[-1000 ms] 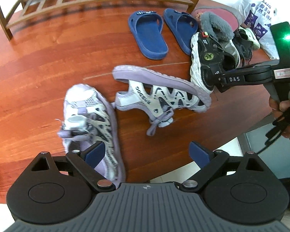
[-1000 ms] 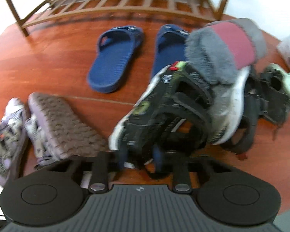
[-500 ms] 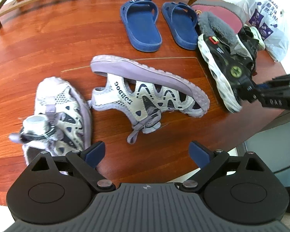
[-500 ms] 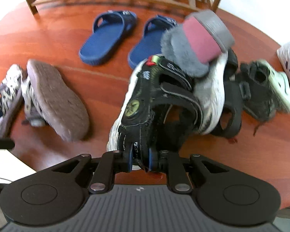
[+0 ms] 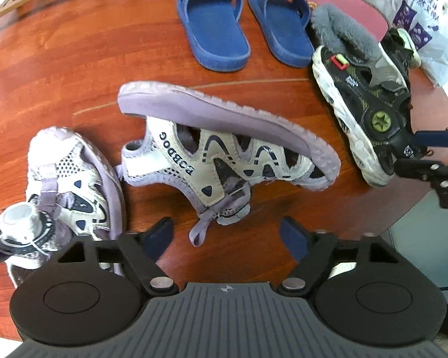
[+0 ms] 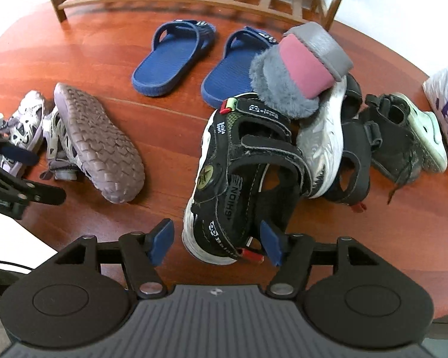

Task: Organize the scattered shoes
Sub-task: 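Grasp the lavender dial sneaker with the left tool while the right tool holds the black sandal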

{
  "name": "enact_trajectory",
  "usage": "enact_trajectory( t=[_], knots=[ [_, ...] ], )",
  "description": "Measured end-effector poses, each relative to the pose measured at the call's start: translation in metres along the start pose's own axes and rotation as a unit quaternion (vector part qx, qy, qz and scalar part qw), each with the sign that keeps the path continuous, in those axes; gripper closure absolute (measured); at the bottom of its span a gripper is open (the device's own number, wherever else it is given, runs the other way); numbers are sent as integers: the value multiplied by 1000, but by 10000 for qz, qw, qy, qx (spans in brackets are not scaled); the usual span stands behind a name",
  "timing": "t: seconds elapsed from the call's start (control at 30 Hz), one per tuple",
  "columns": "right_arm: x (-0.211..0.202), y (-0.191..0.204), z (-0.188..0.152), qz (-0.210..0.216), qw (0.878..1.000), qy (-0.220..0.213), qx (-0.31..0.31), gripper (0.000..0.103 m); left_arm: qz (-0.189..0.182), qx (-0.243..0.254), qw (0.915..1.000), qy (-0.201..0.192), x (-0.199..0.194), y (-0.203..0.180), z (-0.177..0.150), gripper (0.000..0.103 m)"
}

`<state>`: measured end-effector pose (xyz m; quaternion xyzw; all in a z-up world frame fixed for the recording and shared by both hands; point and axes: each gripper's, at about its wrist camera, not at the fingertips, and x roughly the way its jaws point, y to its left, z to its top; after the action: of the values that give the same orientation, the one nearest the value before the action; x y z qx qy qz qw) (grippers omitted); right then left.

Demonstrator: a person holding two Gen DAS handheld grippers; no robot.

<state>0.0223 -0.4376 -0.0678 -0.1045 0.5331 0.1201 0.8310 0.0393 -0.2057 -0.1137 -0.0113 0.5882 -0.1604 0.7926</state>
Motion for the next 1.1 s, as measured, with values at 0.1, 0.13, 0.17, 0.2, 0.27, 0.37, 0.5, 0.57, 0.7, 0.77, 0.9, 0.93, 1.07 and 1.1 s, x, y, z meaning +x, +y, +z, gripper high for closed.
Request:
enact_trajectory(
  t=[0.1,0.13,0.17,0.2,0.27,0.37,0.5,0.57,0.7,0.77,0.9,0.93,1.07,1.1],
  knots=[
    [-2,-1,-2,-8,10000,-57,49,33,92,93,9999,63,3,-3,2,74],
    [-1,-1,-3,-9,10000,-63,54,33,128,117,9998,52,2,-3,3,77],
    [-2,-1,-4,-10,9999,-85,85,33,164,142,9998,41,2,-3,4,77],
    [-3,-2,-4,-10,9999,-110,120,33,179,185,9997,29,0,-4,7,78],
    [-5,-3,-6,-11,9997,-159,191,33,181,290,9994,7,-5,-9,12,77],
    [-6,-4,-6,-8,9995,-192,261,33,198,461,9987,-130,-16,-18,21,77],
    [-6,-7,-5,-44,9990,-237,363,33,236,671,9963,-489,-30,-29,41,75],
    [-5,-8,-5,-53,9988,-250,406,33,291,759,9947,-636,-33,-32,52,75],
    [-4,-11,-5,-84,9986,-256,458,32,411,1031,9910,-747,-34,-36,63,70],
    [-4,-12,-5,-101,9985,-248,483,32,472,1172,9888,-791,-35,-38,68,56],
    [-3,-16,-8,-107,9980,-225,579,31,593,1454,9837,-877,-37,-42,77,47],
    [-2,-17,-9,-110,9979,-219,601,31,623,1524,9822,-898,-37,-43,79,45],
    [-1,-19,-12,-114,9972,-213,701,31,715,1773,9767,-973,-38,-46,88,38],
    [-1,-20,-13,-114,9970,-212,736,30,674,1794,9767,-971,-37,-47,91,38]
  ],
)
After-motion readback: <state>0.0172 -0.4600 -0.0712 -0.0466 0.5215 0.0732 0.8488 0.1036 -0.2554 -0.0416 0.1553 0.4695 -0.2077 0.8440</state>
